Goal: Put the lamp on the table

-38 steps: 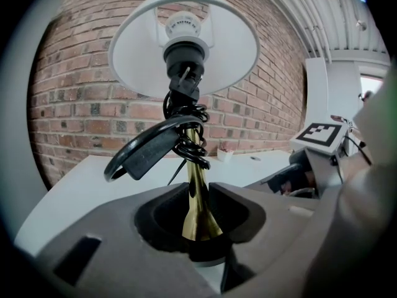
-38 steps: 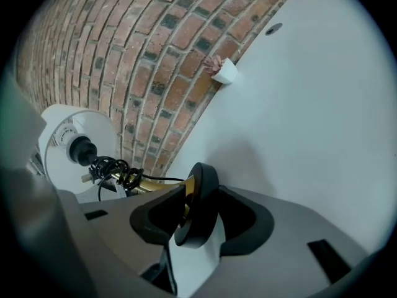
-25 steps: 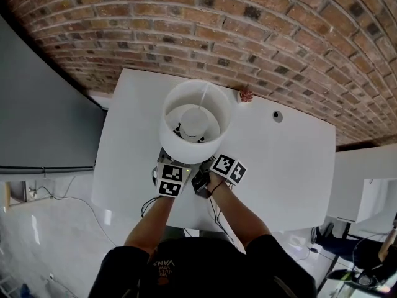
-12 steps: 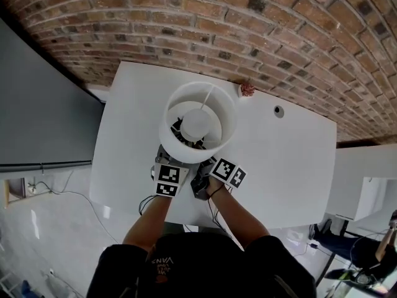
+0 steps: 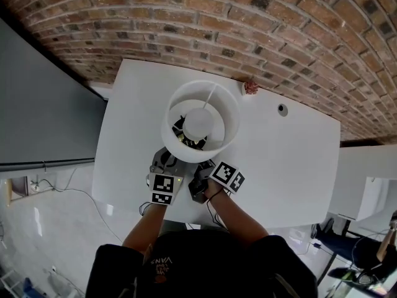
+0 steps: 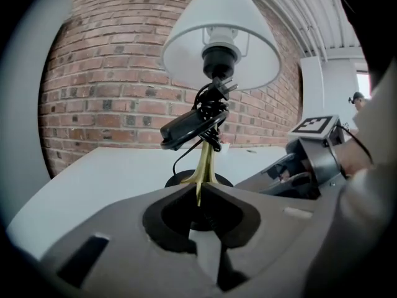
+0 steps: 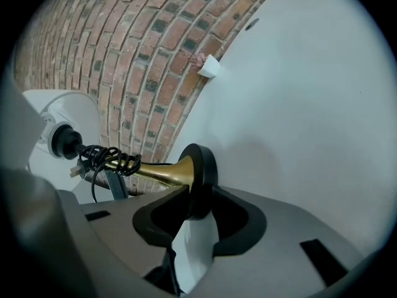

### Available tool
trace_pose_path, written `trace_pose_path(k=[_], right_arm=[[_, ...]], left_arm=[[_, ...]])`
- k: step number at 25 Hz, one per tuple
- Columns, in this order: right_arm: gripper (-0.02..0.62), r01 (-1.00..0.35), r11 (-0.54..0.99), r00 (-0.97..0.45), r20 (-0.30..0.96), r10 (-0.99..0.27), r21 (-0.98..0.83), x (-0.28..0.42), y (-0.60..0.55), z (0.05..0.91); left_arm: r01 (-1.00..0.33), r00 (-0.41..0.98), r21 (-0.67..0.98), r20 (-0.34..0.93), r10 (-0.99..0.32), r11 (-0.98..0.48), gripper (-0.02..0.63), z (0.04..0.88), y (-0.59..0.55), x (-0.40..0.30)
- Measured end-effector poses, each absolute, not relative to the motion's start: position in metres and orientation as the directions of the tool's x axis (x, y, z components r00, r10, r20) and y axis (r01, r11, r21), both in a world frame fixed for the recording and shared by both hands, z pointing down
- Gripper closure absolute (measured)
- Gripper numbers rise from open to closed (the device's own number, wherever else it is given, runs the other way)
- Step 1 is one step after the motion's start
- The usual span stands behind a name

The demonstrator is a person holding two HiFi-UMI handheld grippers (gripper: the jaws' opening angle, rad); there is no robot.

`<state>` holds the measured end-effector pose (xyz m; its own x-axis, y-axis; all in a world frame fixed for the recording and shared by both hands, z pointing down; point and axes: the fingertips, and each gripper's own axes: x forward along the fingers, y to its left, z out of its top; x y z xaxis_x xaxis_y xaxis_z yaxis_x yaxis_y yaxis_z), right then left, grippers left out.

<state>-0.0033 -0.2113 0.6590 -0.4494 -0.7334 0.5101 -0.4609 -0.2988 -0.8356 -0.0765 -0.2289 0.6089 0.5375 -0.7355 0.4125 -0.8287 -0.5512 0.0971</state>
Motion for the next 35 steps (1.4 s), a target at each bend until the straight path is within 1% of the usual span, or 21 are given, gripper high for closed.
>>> trace_pose_path(k=[3,6,19,26,27,30,32,35], right_arm=[[0.505,-0.437,-0.328,-0.428,0.514,-0.743,-0.838,-0.002,-0.212,0.661],[0.512,-0.389,-0.339,-0.418,0.492,-0.764,-0.857,-0.005,-0.220,0.660],[0.489,-0.348,-0.377,-0.314,0.485,-0.816,-0.859,-0.014,-0.284,0.658],[0.480,-0.348,-0.391,-0.258,0.488,-0.834,-0.852,-0.014,-0.316,0.655],[0.482,-0.349,-0.393,-0.254,0.489,-0.834,-0.851,-0.014,-0.318,0.655],[0.485,-0.351,-0.401,-0.245,0.496,-0.833,-0.846,-0.014,-0.320,0.656],[0.486,-0.349,-0.405,-0.239,0.498,-0.833,-0.845,-0.014,-0.321,0.657],[0.486,-0.341,-0.405,-0.235,0.494,-0.837,-0.848,-0.014,-0.321,0.657]], left_arm=[[-0.827,0.541,0.092,0.398,-0.741,-0.554,0.575,0.603,-0.232,-0.076],[-0.827,0.542,0.092,0.391,-0.744,-0.555,0.575,0.601,-0.239,-0.077],[-0.816,0.551,0.085,0.414,-0.724,-0.572,0.575,0.610,-0.285,-0.095],[-0.774,0.583,0.056,0.452,-0.675,-0.631,0.571,0.616,-0.295,-0.108],[-0.762,0.590,0.048,0.464,-0.661,-0.646,0.562,0.620,-0.293,-0.109],[-0.731,0.597,0.035,0.517,-0.613,-0.682,0.498,0.634,-0.284,-0.110],[-0.719,0.589,0.025,0.552,-0.590,-0.695,0.469,0.642,-0.282,-0.112],[-0.698,0.577,0.002,0.595,-0.560,-0.716,0.453,0.650,-0.283,-0.112]])
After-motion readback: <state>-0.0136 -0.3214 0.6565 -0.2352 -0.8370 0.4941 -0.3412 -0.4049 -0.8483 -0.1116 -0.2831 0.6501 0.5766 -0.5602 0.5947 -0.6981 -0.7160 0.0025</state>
